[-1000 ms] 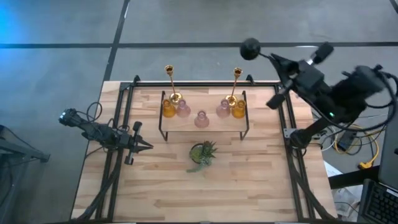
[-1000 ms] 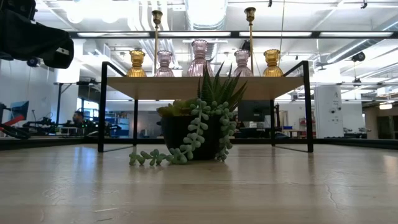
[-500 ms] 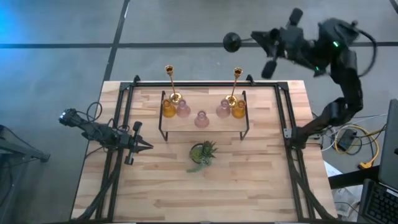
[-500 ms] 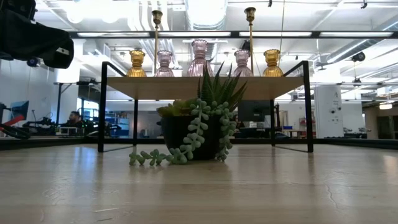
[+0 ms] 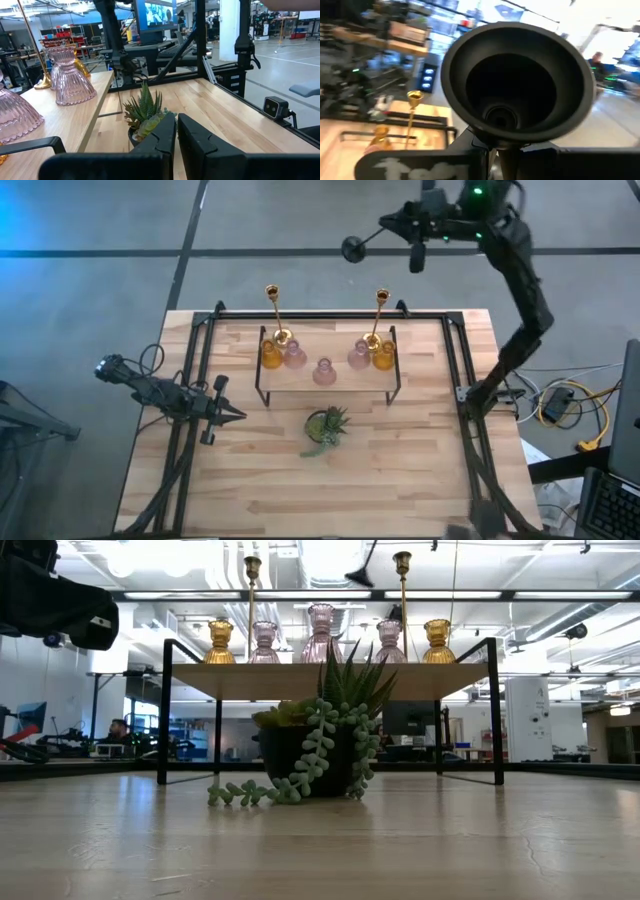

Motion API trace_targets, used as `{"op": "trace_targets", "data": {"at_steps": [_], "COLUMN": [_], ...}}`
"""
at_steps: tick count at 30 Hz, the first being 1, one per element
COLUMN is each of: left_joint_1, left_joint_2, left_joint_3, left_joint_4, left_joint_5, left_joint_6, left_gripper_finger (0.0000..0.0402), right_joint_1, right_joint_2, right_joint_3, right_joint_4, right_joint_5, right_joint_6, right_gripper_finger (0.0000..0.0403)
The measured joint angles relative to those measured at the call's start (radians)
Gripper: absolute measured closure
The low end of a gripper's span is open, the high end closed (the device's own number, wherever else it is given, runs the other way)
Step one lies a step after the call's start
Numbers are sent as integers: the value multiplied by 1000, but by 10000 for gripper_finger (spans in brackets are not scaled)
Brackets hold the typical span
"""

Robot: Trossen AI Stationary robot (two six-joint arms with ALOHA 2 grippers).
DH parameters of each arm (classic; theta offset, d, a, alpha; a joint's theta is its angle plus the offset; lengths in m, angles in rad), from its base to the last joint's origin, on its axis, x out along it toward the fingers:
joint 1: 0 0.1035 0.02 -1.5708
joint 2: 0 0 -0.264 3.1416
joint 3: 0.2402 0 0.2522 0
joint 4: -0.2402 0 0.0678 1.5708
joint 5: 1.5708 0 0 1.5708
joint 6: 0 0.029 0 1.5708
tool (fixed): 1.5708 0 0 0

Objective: Pick & Place candle stick holders
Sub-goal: Put the black candle holder on the shelf

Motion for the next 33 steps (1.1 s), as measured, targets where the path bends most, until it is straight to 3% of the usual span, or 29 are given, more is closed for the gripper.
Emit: {"op": "trace_targets", "data": {"at_steps": [16, 33], "left_joint_1": [0, 0], "left_joint_2": [0, 0], "left_joint_3": [0, 0], "left_joint_4": [0, 0], "left_joint_5": [0, 0], "left_joint_6": [0, 0], "left_gripper_finger": [376, 376], "right_joint_1": [-153, -189], "right_joint_2": [220, 402], "right_joint_3": [7, 7], "right_joint_4": [128, 121], "right_joint_5": [-348, -727], "right_joint_6": [-32, -113], "right_gripper_finger": [394, 394]}}
